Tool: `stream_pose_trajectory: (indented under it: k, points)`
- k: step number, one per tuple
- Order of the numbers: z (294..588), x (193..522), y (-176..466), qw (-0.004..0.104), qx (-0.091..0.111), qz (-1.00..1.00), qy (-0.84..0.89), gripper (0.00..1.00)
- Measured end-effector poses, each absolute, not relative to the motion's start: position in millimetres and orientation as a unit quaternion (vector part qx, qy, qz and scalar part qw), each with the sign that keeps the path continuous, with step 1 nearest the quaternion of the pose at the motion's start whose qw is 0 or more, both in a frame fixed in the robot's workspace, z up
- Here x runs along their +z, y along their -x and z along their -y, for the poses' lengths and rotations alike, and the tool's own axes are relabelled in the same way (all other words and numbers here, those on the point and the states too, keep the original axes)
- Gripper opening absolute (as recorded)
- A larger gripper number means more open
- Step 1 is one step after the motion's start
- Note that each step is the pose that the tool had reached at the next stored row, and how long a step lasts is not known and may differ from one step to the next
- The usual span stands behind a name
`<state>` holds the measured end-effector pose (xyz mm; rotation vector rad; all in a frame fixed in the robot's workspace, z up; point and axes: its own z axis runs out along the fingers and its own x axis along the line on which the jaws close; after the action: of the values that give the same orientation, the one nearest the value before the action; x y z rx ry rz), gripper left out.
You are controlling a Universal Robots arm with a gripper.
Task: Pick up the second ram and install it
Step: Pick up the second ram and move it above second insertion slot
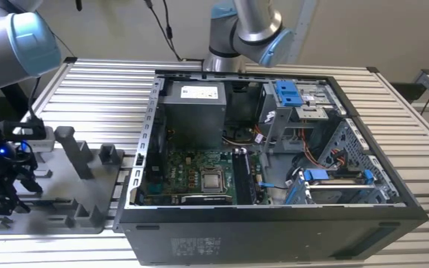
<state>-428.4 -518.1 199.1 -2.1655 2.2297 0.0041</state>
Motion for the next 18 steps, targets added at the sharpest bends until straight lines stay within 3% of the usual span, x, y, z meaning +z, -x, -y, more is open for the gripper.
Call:
stream_pose_trajectory:
  k: [12,16,18]
  points:
    - [518.1,195.8,428.7,0.017,0.001,-0.717,0.697,0.50]
    - [518.1,195.8,428.7,0.018,0.001,-0.717,0.697,0.42]
    - [518.1,195.8,428.7,0.018,0.001,-0.717,0.697,0.29]
